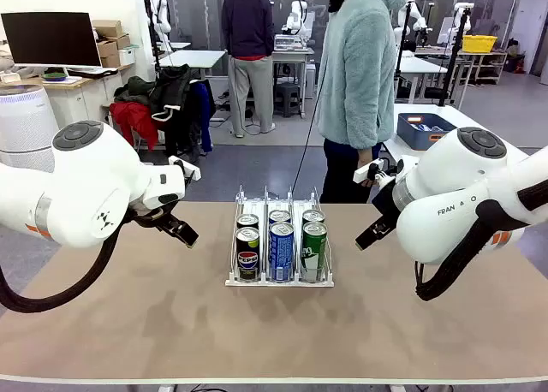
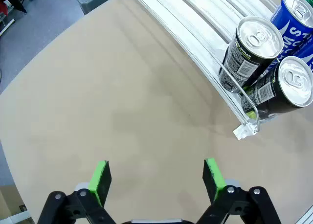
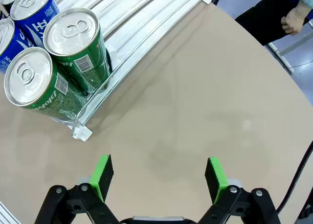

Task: Fill the beverage cans into the dispenser.
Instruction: Pick up the Sprite handed by the human.

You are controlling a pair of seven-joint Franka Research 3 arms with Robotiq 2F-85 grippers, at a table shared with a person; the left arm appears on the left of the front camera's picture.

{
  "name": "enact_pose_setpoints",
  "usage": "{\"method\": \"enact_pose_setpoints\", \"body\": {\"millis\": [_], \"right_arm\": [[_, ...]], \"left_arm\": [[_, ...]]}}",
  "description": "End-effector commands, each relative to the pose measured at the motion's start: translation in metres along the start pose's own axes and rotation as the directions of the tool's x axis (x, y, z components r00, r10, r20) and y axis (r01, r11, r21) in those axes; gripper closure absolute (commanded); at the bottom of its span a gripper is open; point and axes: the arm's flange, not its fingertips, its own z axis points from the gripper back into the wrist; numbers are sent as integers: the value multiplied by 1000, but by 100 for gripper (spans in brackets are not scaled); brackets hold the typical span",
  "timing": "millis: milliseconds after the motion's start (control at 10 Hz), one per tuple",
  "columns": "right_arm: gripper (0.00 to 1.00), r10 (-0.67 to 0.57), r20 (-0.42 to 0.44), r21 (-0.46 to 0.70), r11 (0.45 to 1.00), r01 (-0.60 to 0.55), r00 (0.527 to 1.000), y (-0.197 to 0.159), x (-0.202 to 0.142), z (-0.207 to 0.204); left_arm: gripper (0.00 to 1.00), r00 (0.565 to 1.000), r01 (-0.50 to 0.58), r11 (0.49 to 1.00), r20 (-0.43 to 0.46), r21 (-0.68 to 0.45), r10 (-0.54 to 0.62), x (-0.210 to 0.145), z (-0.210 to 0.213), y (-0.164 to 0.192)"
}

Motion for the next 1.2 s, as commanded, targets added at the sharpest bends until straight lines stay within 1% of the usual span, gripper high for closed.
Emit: {"method": "enact_pose_setpoints", "body": {"millis": [0, 1100], "right_arm": [[0, 0, 0, 0, 1000, 0, 1000, 0, 0, 0], [0, 0, 0, 0, 1000, 0, 1000, 0, 0, 0]], "left_arm": [[0, 1000, 0, 1000, 0, 0, 0, 0, 0, 0], [0, 1000, 0, 1000, 0, 0, 0, 0, 0, 0]]}}
